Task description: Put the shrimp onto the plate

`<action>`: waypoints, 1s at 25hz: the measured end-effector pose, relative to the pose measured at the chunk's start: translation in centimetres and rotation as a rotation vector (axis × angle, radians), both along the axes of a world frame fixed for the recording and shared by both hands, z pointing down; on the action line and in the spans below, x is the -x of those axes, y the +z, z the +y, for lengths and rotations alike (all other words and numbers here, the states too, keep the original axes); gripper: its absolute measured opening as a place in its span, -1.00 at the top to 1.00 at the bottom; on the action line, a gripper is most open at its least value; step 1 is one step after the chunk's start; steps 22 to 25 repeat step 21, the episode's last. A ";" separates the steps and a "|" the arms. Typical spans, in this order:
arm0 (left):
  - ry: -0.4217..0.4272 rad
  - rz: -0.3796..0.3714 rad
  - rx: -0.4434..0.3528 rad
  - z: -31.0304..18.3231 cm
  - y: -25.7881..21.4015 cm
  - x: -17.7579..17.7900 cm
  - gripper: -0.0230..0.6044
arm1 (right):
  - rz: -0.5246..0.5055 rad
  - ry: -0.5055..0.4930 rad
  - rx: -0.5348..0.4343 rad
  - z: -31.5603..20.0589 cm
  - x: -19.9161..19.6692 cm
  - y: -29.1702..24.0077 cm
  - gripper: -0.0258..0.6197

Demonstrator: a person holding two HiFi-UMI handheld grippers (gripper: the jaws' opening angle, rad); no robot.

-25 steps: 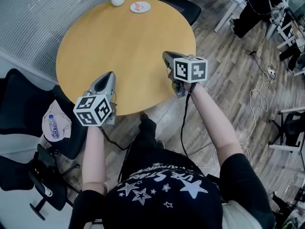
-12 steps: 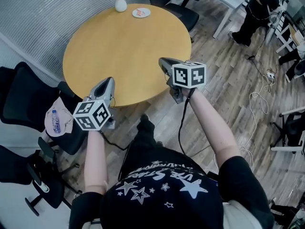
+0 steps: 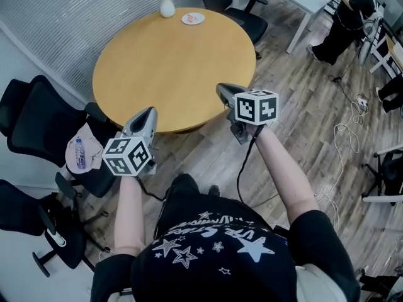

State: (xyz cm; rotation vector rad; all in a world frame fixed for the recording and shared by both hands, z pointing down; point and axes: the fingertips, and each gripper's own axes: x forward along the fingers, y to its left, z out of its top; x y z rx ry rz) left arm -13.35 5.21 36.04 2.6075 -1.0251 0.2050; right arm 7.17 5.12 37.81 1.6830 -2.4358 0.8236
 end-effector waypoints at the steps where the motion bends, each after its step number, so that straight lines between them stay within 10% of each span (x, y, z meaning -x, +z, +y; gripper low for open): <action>1: 0.004 -0.004 0.000 0.1 0.1 0.1 0.92 | -0.006 0.002 0.000 0.1 0.1 0.1 0.92; 25: 0.099 -0.012 0.059 -1.9 2.2 6.8 0.92 | -0.024 0.108 0.002 -0.8 7.0 1.0 0.92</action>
